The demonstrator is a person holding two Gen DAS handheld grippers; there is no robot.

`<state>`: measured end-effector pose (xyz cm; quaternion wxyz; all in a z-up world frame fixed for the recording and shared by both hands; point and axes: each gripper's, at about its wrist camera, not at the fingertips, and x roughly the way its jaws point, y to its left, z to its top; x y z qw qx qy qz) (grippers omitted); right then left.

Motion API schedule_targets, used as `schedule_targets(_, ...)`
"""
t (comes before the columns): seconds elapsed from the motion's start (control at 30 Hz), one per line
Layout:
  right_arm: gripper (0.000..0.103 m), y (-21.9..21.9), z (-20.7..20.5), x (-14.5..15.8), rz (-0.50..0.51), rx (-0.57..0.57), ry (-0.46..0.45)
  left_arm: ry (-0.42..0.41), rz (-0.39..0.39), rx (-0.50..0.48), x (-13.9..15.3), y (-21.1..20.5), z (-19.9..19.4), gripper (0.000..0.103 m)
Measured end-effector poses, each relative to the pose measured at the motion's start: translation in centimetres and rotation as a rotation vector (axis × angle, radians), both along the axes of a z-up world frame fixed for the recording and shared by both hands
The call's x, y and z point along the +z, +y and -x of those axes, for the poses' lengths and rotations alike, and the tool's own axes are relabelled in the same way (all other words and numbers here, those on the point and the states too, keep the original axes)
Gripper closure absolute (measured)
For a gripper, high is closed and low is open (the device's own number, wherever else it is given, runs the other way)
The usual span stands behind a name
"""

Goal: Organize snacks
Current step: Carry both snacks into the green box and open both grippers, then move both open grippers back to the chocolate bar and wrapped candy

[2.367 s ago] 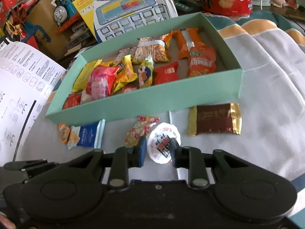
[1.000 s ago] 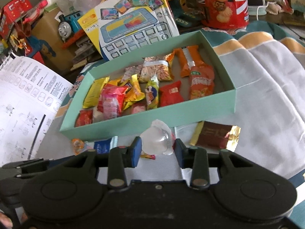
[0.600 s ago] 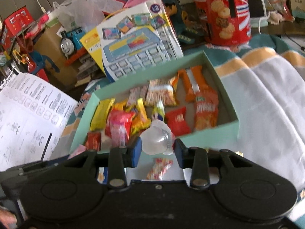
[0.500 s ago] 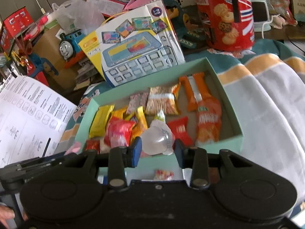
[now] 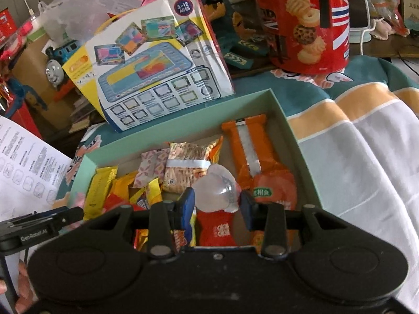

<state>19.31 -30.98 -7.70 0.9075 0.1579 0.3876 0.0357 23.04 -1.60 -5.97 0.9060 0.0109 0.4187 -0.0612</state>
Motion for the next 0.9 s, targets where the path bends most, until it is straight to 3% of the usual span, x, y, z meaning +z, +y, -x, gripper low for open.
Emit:
schedule_targets(0.03, 0.055, 0.0, -0.1, 0.0, -0.001, -0.001, -0.003, -0.003, -0.002, 0.009, 0.0, -0.1, 0.0, 0.020)
schedule_targets(0.07, 0.047, -0.2, 0.0, 0.0, -0.004, 0.000, -0.007, -0.012, -0.008, 0.016, 0.0, -0.3, 0.2, 0.013)
schedule_targets(0.1, 0.023, -0.3, 0.1, 0.1, -0.005, -0.002, -0.012, -0.022, -0.016, 0.020, 0.0, -0.4, 0.4, 0.003)
schedule_targets(0.13, 0.003, -0.3, 0.3, 0.2, -0.001, -0.010, -0.020, -0.029, -0.027, 0.022, 0.0, -0.6, 0.6, 0.000)
schedule_targets(0.17, 0.000, -0.3, 0.7, 0.4, 0.002, -0.020, -0.035, -0.032, -0.035, 0.020, 0.0, -0.8, 0.8, 0.000)
schedule_targets(0.53, 0.000, -1.6, 4.1, 1.6, -0.035, -0.045, -0.028, -0.009, -0.022, -0.029, 1.1, -2.5, 4.2, 0.000)
schedule_targets(0.9, 0.000, -3.9, 9.5, 1.9, 0.001, -0.061, -0.054, 0.009, 0.029, -0.079, 1.9, -4.4, 9.0, 0.000)
